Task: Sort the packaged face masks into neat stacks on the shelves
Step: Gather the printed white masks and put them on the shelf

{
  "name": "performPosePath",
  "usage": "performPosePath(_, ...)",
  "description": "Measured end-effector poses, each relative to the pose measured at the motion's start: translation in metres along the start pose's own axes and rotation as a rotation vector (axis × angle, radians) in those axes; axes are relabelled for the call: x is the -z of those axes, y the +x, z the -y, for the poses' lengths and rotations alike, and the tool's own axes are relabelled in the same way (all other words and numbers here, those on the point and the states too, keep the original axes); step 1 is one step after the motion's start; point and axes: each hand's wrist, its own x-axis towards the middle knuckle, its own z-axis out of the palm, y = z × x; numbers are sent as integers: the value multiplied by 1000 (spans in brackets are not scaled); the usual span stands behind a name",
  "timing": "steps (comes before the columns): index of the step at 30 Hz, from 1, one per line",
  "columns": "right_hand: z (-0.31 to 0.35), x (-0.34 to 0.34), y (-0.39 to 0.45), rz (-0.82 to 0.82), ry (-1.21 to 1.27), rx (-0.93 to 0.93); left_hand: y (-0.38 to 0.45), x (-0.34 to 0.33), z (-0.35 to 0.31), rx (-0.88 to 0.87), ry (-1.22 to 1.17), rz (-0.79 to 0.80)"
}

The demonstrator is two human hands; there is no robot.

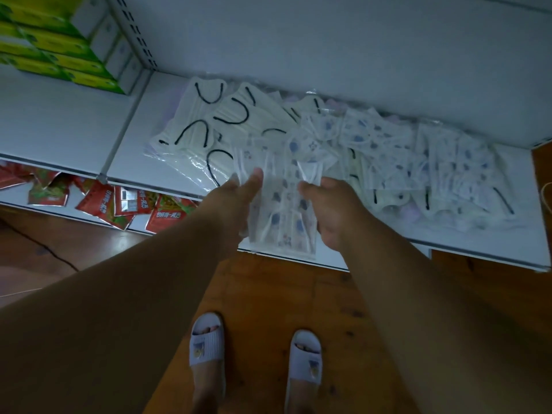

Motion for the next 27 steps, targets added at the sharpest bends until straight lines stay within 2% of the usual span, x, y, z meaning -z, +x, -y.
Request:
performPosePath(1, -1, 5, 0, -4, 9, -7, -7, -2, 0, -41, 93, -34)
performPosePath(2, -3, 9, -1, 4, 15, -9, -3, 1, 2, -50, 115, -1)
performPosePath(4, -8, 17, -2, 25, 28, 4, -2, 2, 9, -18, 14, 104)
performPosePath(8, -12, 26, -9, 0, 145, 3, -1, -5, 18, -100, 101, 94)
performPosePath(11, -16, 26, -26, 64, 235, -11, -20, -8, 22, -161, 120, 102)
performPosePath(15, -16, 39, -63, 113, 341, -48, -66, -5, 23, -97, 76, 49)
performPosePath(16, -15, 45, -73, 114, 359, -42, -78, -2, 22, -95, 139, 14)
performPosePath(17, -16, 52, -81, 109, 361, -43, -85, 1, 24, -86, 192, 23)
performPosePath(19, -15, 64, -101, 111, 350, -83, -100, 8, 35, -11, 25, 115)
performPosePath(20, -16, 70, -111, 129, 351, -117, -108, 11, 41, -36, 89, 99)
performPosePath(23, -18, 86, -143, 215, 321, -203, -133, 6, 56, -72, 66, 96)
performPosePath(27, -23, 103, -181, 202, 229, -162, -168, 4, 61, -51, 33, 143)
